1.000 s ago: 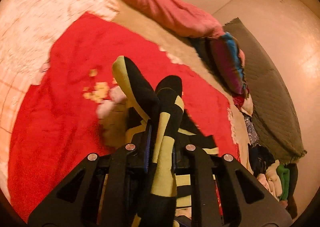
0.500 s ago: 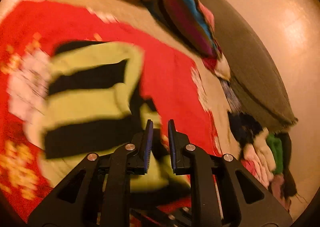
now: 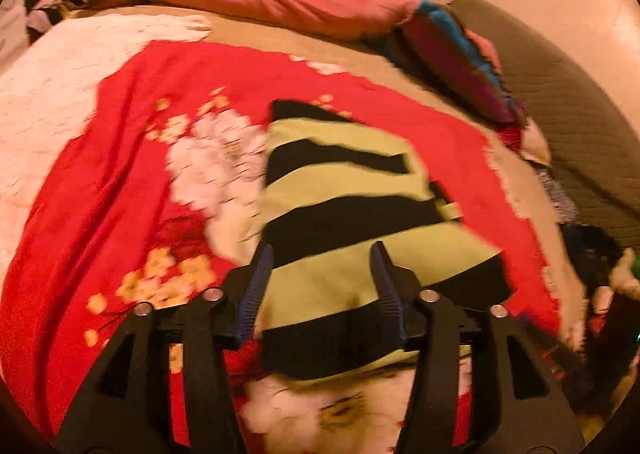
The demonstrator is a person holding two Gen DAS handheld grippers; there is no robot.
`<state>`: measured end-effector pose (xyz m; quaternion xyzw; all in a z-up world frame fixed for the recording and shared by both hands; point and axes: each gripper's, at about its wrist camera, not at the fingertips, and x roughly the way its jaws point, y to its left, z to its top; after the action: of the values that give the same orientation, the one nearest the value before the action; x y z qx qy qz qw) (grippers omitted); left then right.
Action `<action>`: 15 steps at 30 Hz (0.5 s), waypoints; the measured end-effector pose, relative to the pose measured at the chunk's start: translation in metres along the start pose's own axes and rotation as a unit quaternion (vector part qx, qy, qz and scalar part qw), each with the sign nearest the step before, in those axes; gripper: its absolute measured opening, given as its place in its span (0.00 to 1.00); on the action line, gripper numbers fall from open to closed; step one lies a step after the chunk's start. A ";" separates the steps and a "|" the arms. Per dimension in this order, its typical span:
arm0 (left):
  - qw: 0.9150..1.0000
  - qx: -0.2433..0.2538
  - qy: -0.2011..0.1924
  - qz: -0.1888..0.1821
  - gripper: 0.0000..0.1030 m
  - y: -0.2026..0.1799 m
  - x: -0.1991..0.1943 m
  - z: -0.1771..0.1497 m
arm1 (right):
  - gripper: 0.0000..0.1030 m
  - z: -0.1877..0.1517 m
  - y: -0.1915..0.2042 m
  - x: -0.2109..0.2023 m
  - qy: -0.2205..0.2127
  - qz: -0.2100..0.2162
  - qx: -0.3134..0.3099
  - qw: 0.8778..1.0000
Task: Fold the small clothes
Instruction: 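Lay the folded end down on the shirt and release the right gripper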
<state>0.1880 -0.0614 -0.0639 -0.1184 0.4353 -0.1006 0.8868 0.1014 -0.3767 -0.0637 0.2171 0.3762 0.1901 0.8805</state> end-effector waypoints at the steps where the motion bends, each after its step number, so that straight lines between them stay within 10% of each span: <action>1: 1.000 0.007 0.001 0.011 0.47 0.001 0.003 -0.005 | 0.46 0.010 0.000 0.001 -0.003 0.014 0.017 1.000; 4: 0.999 0.035 -0.006 0.028 0.51 -0.002 0.004 -0.016 | 0.67 0.045 0.009 0.020 0.015 0.038 0.040 0.998; 15: 0.997 0.072 -0.010 0.001 0.61 -0.003 0.022 -0.035 | 0.65 0.103 0.009 0.132 0.130 -0.013 0.076 0.989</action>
<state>0.1734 -0.0747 -0.0999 -0.0546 0.4182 -0.1301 0.8973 0.2612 -0.3285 -0.0715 0.2524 0.5035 0.1761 0.8074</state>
